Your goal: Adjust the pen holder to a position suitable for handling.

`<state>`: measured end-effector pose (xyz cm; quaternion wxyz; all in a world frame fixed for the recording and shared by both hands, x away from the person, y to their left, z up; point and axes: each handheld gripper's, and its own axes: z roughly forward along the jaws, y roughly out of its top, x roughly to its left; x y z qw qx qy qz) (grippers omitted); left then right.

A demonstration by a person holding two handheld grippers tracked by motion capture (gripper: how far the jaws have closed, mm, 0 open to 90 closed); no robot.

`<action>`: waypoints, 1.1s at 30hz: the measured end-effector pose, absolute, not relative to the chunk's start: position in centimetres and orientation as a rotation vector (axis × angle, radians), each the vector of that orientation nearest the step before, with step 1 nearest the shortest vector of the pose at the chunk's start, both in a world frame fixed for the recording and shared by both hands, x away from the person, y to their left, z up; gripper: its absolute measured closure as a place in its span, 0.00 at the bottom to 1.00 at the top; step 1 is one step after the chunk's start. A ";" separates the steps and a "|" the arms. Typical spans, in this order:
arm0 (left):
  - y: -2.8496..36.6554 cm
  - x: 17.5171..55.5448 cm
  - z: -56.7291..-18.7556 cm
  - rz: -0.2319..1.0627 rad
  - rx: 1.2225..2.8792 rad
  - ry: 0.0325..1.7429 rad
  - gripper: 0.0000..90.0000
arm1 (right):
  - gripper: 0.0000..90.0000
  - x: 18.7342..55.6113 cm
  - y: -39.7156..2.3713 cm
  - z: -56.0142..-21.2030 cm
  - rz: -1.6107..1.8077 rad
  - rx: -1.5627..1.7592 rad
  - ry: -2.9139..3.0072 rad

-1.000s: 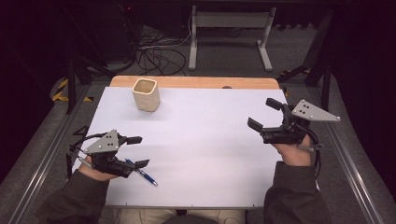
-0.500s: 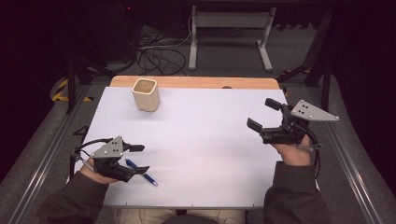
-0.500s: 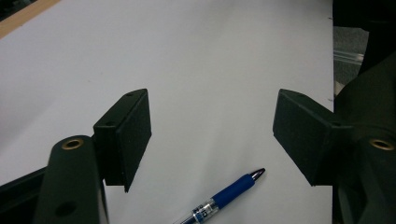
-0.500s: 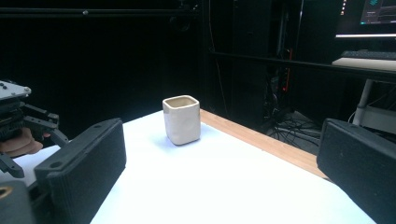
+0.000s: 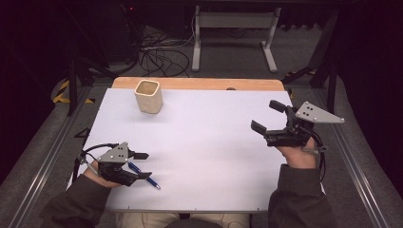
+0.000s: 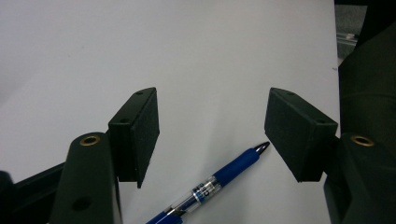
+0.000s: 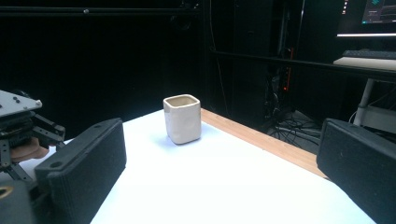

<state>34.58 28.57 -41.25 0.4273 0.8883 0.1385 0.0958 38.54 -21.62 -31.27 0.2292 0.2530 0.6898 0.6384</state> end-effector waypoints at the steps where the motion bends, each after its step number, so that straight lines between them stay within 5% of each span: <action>1: 28.6 34.6 -41.4 0.234 2.225 0.351 0.41 | 0.02 38.5 -21.6 -31.3 1.758 0.695 1.899; 33: 26.5 34.6 -44.6 0.152 2.438 0.175 0.59 | 0.02 38.7 -21.2 -31.4 1.755 0.679 1.927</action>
